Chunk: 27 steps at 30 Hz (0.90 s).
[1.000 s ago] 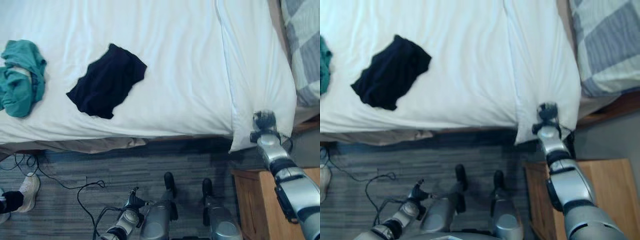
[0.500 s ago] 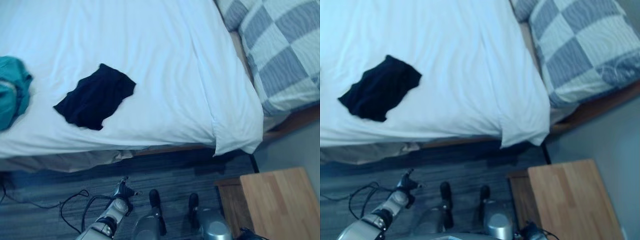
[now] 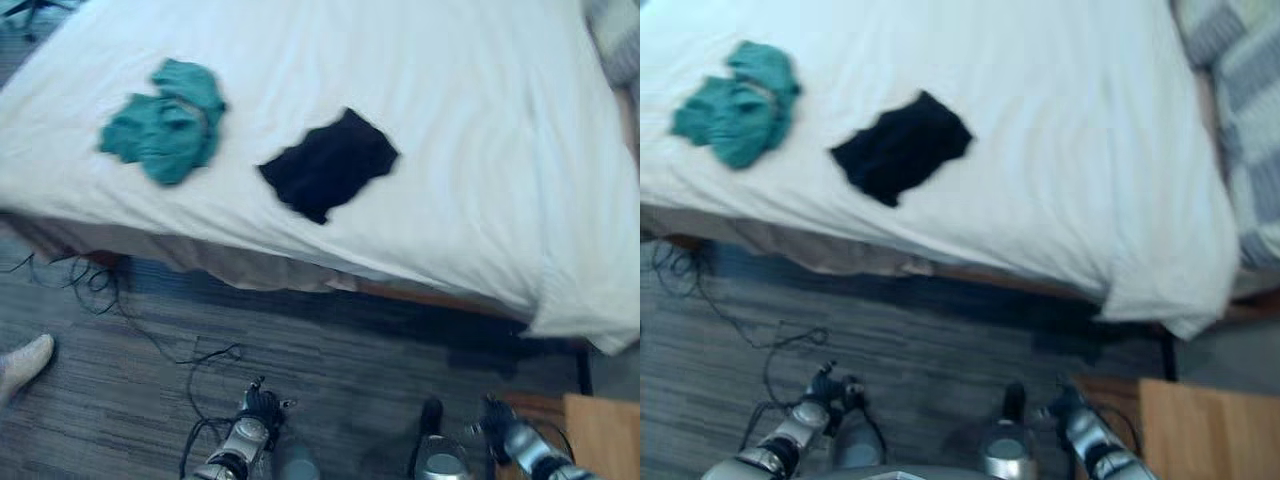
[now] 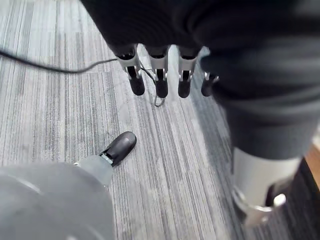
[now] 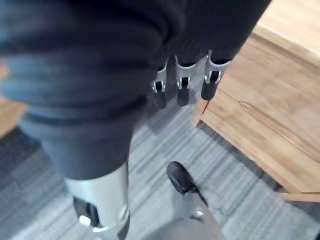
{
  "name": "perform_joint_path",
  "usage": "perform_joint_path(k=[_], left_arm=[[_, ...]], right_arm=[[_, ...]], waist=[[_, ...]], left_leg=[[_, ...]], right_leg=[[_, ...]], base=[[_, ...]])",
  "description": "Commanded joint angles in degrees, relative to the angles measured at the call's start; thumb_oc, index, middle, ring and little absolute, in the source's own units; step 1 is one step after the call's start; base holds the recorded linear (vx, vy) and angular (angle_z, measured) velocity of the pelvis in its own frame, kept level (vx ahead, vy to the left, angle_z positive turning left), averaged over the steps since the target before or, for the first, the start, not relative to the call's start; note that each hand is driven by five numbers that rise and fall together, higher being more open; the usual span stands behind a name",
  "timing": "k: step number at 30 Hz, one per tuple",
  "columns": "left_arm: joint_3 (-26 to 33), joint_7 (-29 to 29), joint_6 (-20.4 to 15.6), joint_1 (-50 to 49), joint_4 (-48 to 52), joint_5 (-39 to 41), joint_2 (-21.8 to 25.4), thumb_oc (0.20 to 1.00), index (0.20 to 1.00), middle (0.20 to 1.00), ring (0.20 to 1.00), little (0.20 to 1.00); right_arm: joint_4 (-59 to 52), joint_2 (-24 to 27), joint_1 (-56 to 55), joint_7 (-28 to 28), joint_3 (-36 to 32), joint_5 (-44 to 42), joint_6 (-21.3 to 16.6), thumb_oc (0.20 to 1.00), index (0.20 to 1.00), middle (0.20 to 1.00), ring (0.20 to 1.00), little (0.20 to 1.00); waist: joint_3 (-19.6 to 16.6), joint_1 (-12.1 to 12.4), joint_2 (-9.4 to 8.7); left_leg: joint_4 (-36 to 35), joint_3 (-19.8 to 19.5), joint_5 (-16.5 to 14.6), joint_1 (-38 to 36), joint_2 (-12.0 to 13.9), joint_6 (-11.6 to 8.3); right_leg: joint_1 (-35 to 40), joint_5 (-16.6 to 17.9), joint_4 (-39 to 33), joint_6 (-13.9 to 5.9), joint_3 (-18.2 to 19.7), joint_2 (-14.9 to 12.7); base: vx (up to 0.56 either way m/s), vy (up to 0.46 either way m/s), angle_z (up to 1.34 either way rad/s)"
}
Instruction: Tidy up the quilt and then pick up the clothes from the bed and put them into the laundry hamper.
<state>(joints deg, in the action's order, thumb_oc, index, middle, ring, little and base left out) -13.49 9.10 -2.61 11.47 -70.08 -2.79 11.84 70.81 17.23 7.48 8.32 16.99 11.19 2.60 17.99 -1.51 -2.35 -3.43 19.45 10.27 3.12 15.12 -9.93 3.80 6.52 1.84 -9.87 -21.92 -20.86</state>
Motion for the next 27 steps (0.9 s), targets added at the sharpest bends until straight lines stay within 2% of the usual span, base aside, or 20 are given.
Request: perform_joint_path(k=[1, 3, 4, 5, 6, 7, 9, 10, 12, 14, 15, 16, 19, 21, 22, 23, 24, 25, 26, 27], left_arm=[[0.08, 0.47, 0.42, -1.09, -1.14, 0.49, 3.88, 1.000, 1.000, 1.000, 1.000, 1.000], [-0.18, 0.73, 0.53, -0.92, -1.50, -0.47, 5.31, 1.000, 1.000, 1.000, 1.000, 1.000], [-0.60, 0.69, 0.70, -0.78, -1.57, -0.75, 5.87, 1.000, 1.000, 1.000, 1.000, 1.000], [-1.03, 0.30, 1.20, -0.45, -2.15, -1.26, 6.76, 1.000, 1.000, 1.000, 1.000, 1.000], [-1.02, 0.29, 1.20, -0.44, -2.16, -1.26, 6.76, 1.000, 1.000, 1.000, 1.000, 1.000], [-1.15, 0.21, 1.30, -0.20, -2.99, -1.85, 7.11, 1.000, 1.000, 1.000, 1.000, 1.000], [-1.18, -0.20, 1.63, 0.02, -3.66, -2.65, 7.59, 1.000, 1.000, 1.000, 1.000, 1.000], [-1.48, -0.64, 2.03, 0.25, -4.00, -3.42, 7.55, 1.000, 1.000, 1.000, 1.000, 1.000], [-1.68, -2.10, 2.07, -0.32, -4.00, -4.76, 6.79, 1.000, 1.000, 1.000, 1.000, 1.000], [-1.49, -2.40, 2.00, -0.97, -4.71, -5.51, 6.51, 1.000, 1.000, 1.000, 1.000, 1.000], [-1.14, -2.15, 1.86, -1.90, -4.95, -5.77, 6.06, 1.000, 1.000, 1.000, 1.000, 1.000], [-1.03, -2.13, 1.60, -1.96, -4.96, -5.28, 5.56, 1.000, 1.000, 1.000, 1.000, 1.000], [-1.74, -0.74, 1.10, -0.43, -2.37, -2.55, 4.56, 1.000, 1.000, 1.000, 1.000, 1.000], [-2.39, -0.13, 0.78, 0.60, -1.11, -1.88, 4.19, 1.000, 1.000, 1.000, 1.000, 1.000], [-2.91, 0.28, 0.52, 1.83, 0.01, -0.78, 3.60, 1.000, 1.000, 1.000, 1.000, 1.000], [-2.82, 0.26, 0.40, 2.22, 0.17, -0.60, 3.46, 1.000, 1.000, 1.000, 1.000, 1.000], [-2.95, 0.08, 0.32, 2.23, 0.19, -0.80, 3.38, 1.000, 1.000, 1.000, 1.000, 1.000], [-3.37, -0.11, -0.02, 2.24, 0.18, -1.17, 3.26, 1.000, 1.000, 1.000, 1.000, 1.000], [-3.38, -0.10, -0.03, 2.23, 0.18, -1.17, 3.25, 1.000, 1.000, 1.000, 1.000, 1.000], [-3.66, -0.26, -0.20, 2.38, 0.19, -1.28, 3.25, 1.000, 1.000, 1.000, 1.000, 1.000]], right_arm=[[0.06, -1.87, 2.50, -0.57, 1.06, -1.23, 0.22, 1.000, 1.000, 1.000, 1.000, 1.000], [-0.60, -3.08, 2.22, -0.04, 0.99, -2.30, -0.25, 1.000, 1.000, 1.000, 1.000, 1.000], [-1.35, -3.42, 2.36, 0.21, 1.01, -3.79, -0.70, 1.000, 1.000, 1.000, 1.000, 1.000], [-2.41, -4.05, 2.08, 0.28, 1.58, -5.64, -1.14, 1.000, 1.000, 1.000, 1.000, 1.000], [-2.41, -4.05, 2.10, 0.28, 1.58, -5.64, -1.14, 1.000, 1.000, 1.000, 1.000, 1.000], [-2.48, -4.12, 2.23, 0.65, 1.90, -6.02, -1.44, 1.000, 1.000, 1.000, 1.000, 1.000], [-2.84, -4.14, 2.25, 0.66, 2.50, -5.30, -1.62, 1.000, 1.000, 1.000, 1.000, 1.000], [-2.83, -4.21, 2.28, 0.86, 2.53, -4.79, -1.70, 1.000, 1.000, 1.000, 1.000, 1.000], [-2.81, -3.81, 1.70, 0.71, 2.01, -4.05, -1.43, 1.000, 1.000, 1.000, 1.000, 1.000], [-2.55, -3.58, 1.47, 0.70, 1.79, -4.02, -1.39, 1.000, 1.000, 1.000, 1.000, 1.000], [-2.40, -3.22, 1.40, 0.60, 1.62, -4.22, -1.31, 1.000, 1.000, 1.000, 1.000, 1.000], [-2.10, -2.97, 1.64, 0.48, 1.81, -4.19, -1.42, 1.000, 1.000, 1.000, 1.000, 1.000], [-0.52, -1.73, 2.51, 1.53, 1.37, -4.80, -0.89, 1.000, 1.000, 1.000, 1.000, 1.000], [-0.52, -1.49, 3.04, 2.11, 1.03, -5.64, -0.89, 1.000, 1.000, 1.000, 1.000, 1.000], [-0.90, -1.22, 3.96, 3.00, 0.89, -6.58, -1.06, 1.000, 1.000, 1.000, 1.000, 1.000], [-1.16, -0.89, 4.49, 2.98, 0.99, -6.64, -1.02, 1.000, 1.000, 1.000, 1.000, 1.000], [-1.39, -0.62, 4.62, 2.71, 1.08, -6.43, -1.10, 1.000, 1.000, 1.000, 1.000, 1.000], [-1.50, -0.09, 4.56, 2.32, 1.18, -5.82, -1.23, 1.000, 1.000, 1.000, 1.000, 1.000], [-1.51, -0.07, 4.54, 2.32, 1.17, -5.82, -1.23, 1.000, 1.000, 1.000, 1.000, 1.000], [-1.24, 0.15, 4.37, 2.14, 1.12, -5.51, -1.18, 1.000, 1.000, 1.000, 1.000, 1.000]], waist=[[-0.38, 0.34, -0.51], [0.86, 0.12, -0.58], [1.28, -0.53, -0.33], [2.20, -2.37, -0.16], [2.09, -2.35, -0.08], [2.17, -3.02, -0.24], [2.09, -3.81, -0.72], [1.69, -4.22, -0.96], [0.52, -6.07, -0.53], [0.01, -6.43, -0.42], [-0.56, -6.75, 0.21], [-0.71, -6.57, 0.45], [1.11, -4.90, -1.31], [1.73, -4.62, -2.25], [1.84, -4.37, -2.41], [1.32, -4.62, -3.06], [0.70, -4.69, -2.75], [-0.64, -4.10, -1.45], [-0.57, -4.01, -1.48], [-1.09, -3.72, -1.11]], left_leg=[[-1.57, -1.50, -5.06, -1.75, -3.08, 3.01], [-1.57, -0.78, -6.35, -3.24, -3.81, 4.51], [-1.57, -0.96, -6.73, -3.61, -3.61, 4.85], [-1.57, -1.15, -7.49, -4.97, -3.97, 5.11], [-1.57, -1.14, -7.43, -4.83, -3.86, 5.08], [-1.57, -0.85, -8.04, -5.40, -4.75, 5.03], [-1.57, -0.17, -10.33, -7.52, -6.93, 4.98], [-1.57, 0.01, -11.68, -8.57, -7.87, 4.77], [-1.57, 0.59, -16.21, -13.35, -9.57, 4.73], [0.00, 0.76, -17.72, -14.67, -9.96, 4.83], [4.67, 0.56, -18.74, -14.42, -9.73, 4.18], [10.54, 0.87, -17.44, -13.22, -9.15, 3.07], [35.48, -0.70, -12.27, -2.25, -4.13, -1.11], [37.19, -0.16, -12.31, 0.47, -2.73, -0.68], [33.70, 0.90, -13.65, 1.16, -1.17, 0.45], [27.97, 1.85, -13.56, 0.57, -1.64, 1.92], [22.91, 1.60, -13.97, -0.62, -1.79, 2.05], [9.73, -1.59, -10.77, -2.07, -1.23, 1.27], [9.38, -1.44, -10.61, -2.37, -1.31, 1.27], [6.98, -4.11, -9.29, -2.62, -0.73, 0.80]], right_leg=[[-6.00, 3.64, 11.72, -3.38, 8.91, -3.45], [-9.14, 5.91, 19.03, -2.53, 9.96, -2.80], [-11.75, 4.21, 22.14, -1.65, 11.74, 0.91], [-15.93, -1.62, 23.34, -0.93, 13.87, 9.11], [-16.04, -1.52, 23.23, -0.86, 13.84, 9.22], [-15.93, -3.80, 19.74, -0.34, 12.63, 12.01], [-15.74, -4.28, 13.05, 0.33, 7.64, 13.46], [-16.46, -3.63, 9.64, 0.14, 3.44, 13.73], [-16.52, -4.19, 5.60, -0.84, -0.35, 14.69], [-14.28, -5.06, 3.54, 0.43, 0.07, 15.48], [-12.60, -6.01, 2.30, 2.05, 1.23, 16.69], [-10.95, -6.68, 1.34, 3.12, 1.04, 17.20], [-6.13, -8.17, -0.08, 6.68, 1.62, 17.81], [-5.27, -8.26, -0.51, 6.79, 2.35, 17.33], [-5.04, -8.08, -1.26, 5.85, 4.61, 17.04], [-5.69, -6.63, -2.23, 5.11, 5.77, 15.70], [-5.76, -6.25, -2.83, 4.19, 7.08, 15.27], [-5.86, -6.03, -3.31, 2.80, 9.70, 14.83], [-5.78, -6.04, -3.31, 2.79, 9.80, 14.81], [-5.61, -6.19, -3.25, 2.49, 11.19, 14.62]], base=[[0.07, 0.257, 0.60], [0.09, 0.263, 0.43], [0.21, 0.426, 0.43], [0.17, 0.312, 0.49], [0.25, 0.280, 0.32], [0.20, 0.124, 0.34], [0.32, 0.144, 0.38], [0.38, 0.094, 0.22], [0.55, 0.092, 0.03], [0.34, 0.041, 0.19], [0.24, -0.017, 0.17], [0.34, -0.052, 0.12], [0.22, -0.063, -0.22], [0.13, 0.089, -0.69], [0.14, 0.321, -0.66], [0.15, 0.446, -0.72], [0.17, 0.585, -1.17], [0.19, 0.451, -1.41], [0.19, 0.459, -1.28], [0.13, 0.355, -1.02]])
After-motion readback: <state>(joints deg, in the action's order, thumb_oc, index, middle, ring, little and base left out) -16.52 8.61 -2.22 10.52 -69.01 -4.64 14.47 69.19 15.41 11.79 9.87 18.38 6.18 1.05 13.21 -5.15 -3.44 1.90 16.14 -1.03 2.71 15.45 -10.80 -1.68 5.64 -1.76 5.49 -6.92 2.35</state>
